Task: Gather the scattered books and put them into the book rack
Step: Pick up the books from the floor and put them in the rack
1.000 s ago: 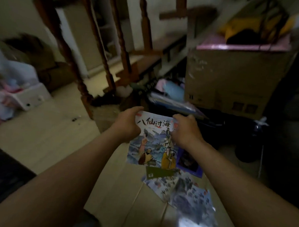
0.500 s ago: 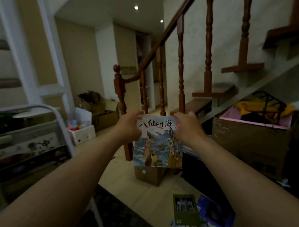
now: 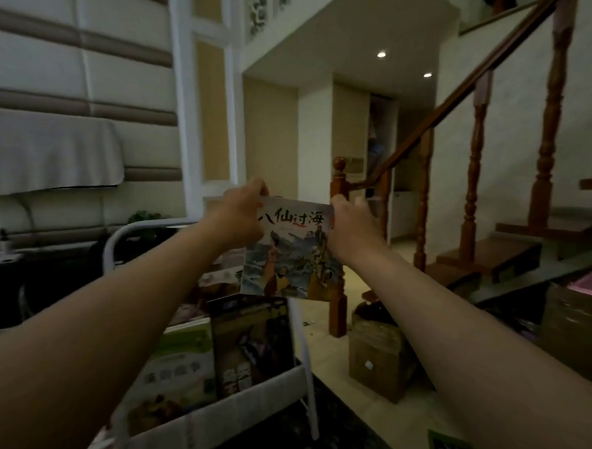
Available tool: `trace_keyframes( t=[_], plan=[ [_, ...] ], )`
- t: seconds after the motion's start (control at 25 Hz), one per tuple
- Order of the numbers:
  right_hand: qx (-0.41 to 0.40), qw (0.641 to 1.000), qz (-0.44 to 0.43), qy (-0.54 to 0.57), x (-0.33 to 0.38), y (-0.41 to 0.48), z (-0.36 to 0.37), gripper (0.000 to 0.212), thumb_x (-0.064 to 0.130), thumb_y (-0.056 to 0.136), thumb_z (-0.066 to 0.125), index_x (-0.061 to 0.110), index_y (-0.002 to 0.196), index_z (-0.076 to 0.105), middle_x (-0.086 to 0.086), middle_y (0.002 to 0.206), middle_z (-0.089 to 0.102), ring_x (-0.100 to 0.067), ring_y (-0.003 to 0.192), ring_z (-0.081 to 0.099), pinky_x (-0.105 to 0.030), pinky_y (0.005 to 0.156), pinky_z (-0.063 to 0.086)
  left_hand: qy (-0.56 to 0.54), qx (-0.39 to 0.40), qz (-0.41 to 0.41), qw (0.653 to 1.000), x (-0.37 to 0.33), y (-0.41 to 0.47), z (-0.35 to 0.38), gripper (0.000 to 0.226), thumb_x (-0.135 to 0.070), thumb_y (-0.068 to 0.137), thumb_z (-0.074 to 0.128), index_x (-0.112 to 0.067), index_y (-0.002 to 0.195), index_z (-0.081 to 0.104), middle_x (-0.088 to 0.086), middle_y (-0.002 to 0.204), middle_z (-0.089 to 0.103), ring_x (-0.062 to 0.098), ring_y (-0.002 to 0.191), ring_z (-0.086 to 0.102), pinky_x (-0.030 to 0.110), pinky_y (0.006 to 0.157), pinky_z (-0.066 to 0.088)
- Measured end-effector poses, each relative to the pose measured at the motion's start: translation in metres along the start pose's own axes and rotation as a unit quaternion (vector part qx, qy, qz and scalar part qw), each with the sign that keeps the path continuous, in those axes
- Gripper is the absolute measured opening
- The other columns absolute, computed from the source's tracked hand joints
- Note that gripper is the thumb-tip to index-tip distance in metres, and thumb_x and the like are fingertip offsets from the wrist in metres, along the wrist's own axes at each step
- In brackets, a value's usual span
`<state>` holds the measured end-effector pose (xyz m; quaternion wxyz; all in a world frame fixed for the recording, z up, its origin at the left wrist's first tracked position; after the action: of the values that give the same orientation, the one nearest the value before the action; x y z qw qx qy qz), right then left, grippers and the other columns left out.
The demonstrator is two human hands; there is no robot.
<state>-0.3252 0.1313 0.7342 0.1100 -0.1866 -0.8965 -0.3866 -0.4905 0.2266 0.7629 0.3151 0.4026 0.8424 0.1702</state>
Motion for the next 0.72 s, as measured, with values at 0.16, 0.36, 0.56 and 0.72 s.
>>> trace_keyframes(
  t=[0.16, 0.36, 0.56, 0.72],
  plan=[
    [0.042, 0.997, -0.046, 0.042, 0.074, 0.005, 0.042, 0.029, 0.011, 0.093, 0.054, 0.013, 0.122, 0.048, -0.015, 0.12, 0.042, -0.035, 0.103, 0.054, -0.034, 0.075, 0.04, 0.061, -0.056, -0.03, 0.996, 0.065, -0.025, -0.046, 0.046, 0.001, 0.077, 0.073, -0.02, 0.104, 0.041, 0.002, 0.1, 0.058, 0.02, 0.09, 0.062, 0.026, 0.067, 0.058],
    [0.102, 0.986, -0.073, 0.11, 0.135, 0.01, 0.09, 0.052, 0.01, 0.088, 0.059, 0.018, 0.137, 0.044, -0.015, 0.133, 0.039, -0.038, 0.114, 0.049, -0.037, 0.087, 0.046, 0.104, -0.087, -0.054, 0.989, 0.124, -0.048, -0.075, 0.045, -0.001, 0.077, 0.075, -0.014, 0.106, 0.043, 0.005, 0.101, 0.056, 0.021, 0.09, 0.059, 0.028, 0.067, 0.056],
    [0.161, 0.975, -0.095, 0.117, 0.152, 0.004, 0.133, 0.059, 0.02, 0.087, 0.067, 0.019, 0.141, 0.042, -0.017, 0.141, 0.038, -0.038, 0.126, 0.044, -0.042, 0.099, 0.047, 0.175, -0.055, -0.05, 0.982, 0.165, -0.061, -0.065, 0.045, -0.012, 0.08, 0.074, -0.011, 0.111, 0.042, 0.012, 0.108, 0.054, 0.027, 0.093, 0.058, 0.041, 0.078, 0.057],
    [0.196, 0.968, -0.098, 0.124, 0.153, -0.002, 0.162, 0.054, 0.016, 0.084, 0.069, 0.02, 0.133, 0.047, -0.015, 0.146, 0.036, -0.038, 0.133, 0.04, -0.048, 0.105, 0.045, 0.223, -0.028, -0.029, 0.974, 0.184, -0.066, -0.044, 0.048, -0.007, 0.082, 0.07, -0.01, 0.12, 0.04, 0.014, 0.119, 0.05, 0.03, 0.096, 0.057, 0.036, 0.073, 0.054]
  ],
)
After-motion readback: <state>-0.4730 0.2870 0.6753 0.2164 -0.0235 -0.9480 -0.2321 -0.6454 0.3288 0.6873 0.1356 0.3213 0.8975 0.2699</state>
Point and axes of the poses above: each hand's wrist, its own y-axis towards the middle knuckle, its own z-axis out of the palm, x = y × z, the point moved 3 cm from there along y, towards the middle knuckle
